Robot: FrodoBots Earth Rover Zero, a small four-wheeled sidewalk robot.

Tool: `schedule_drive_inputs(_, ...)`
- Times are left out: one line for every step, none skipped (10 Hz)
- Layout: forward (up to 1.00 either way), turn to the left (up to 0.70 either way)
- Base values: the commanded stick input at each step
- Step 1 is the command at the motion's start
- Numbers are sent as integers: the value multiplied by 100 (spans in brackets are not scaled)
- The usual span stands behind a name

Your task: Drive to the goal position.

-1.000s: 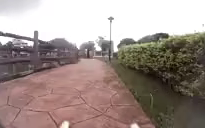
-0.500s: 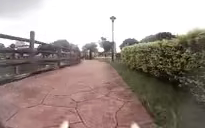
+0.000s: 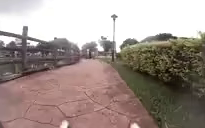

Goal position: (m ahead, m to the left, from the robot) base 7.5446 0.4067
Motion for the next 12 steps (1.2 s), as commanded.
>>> schedule_drive_inputs(70,0)
schedule_drive_inputs(70,0)
schedule_drive_inputs(70,0)
schedule_drive_inputs(70,0)
schedule_drive_inputs(70,0)
schedule_drive_inputs(70,0)
schedule_drive_inputs(70,0)
schedule_drive_inputs(70,0)
schedule_drive_inputs(70,0)
schedule_drive_inputs(70,0)
schedule_drive_inputs(70,0)
schedule_drive_inputs(70,0)
